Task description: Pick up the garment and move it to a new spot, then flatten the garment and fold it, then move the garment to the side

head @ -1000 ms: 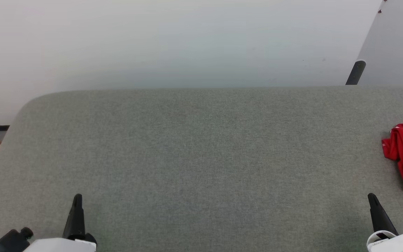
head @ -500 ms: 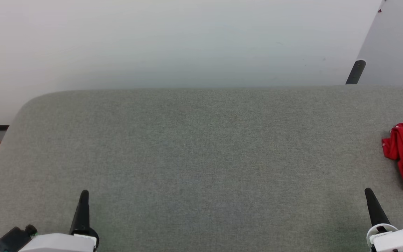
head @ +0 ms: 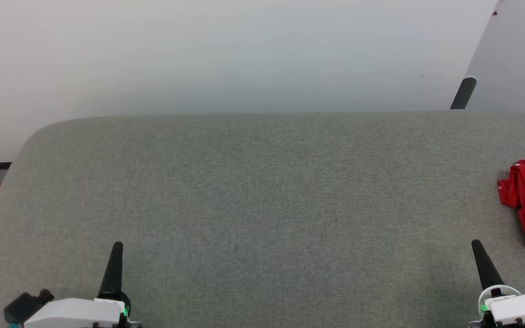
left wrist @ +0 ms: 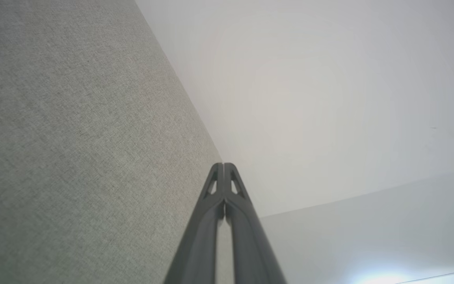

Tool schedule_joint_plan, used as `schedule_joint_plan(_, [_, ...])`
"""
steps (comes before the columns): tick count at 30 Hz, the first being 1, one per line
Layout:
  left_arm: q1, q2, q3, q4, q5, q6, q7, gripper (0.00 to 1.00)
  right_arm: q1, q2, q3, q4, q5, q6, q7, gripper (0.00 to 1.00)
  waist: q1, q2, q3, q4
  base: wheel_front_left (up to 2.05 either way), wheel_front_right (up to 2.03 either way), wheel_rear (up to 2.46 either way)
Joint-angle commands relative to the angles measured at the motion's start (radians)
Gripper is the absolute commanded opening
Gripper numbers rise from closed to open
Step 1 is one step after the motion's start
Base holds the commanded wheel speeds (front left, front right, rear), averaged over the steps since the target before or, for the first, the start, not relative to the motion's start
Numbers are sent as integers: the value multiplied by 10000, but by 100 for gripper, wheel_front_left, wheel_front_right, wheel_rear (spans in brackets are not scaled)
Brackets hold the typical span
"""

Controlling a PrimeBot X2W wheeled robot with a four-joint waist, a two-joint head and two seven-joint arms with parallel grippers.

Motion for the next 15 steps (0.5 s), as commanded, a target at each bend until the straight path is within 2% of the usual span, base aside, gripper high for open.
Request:
schedule_joint_plan(1, [-179,15,-4,-27,-237,7,50,0,-259,21,-67,-52,247,-5,43,0,0,0,2,0,0,0,0])
schedule_joint_plan(15, [-335,-67,-78,66,-1341,9,358,0,-403,208,-159,-3,1305,-5,300,0,0,0,20,-6,0,0,0])
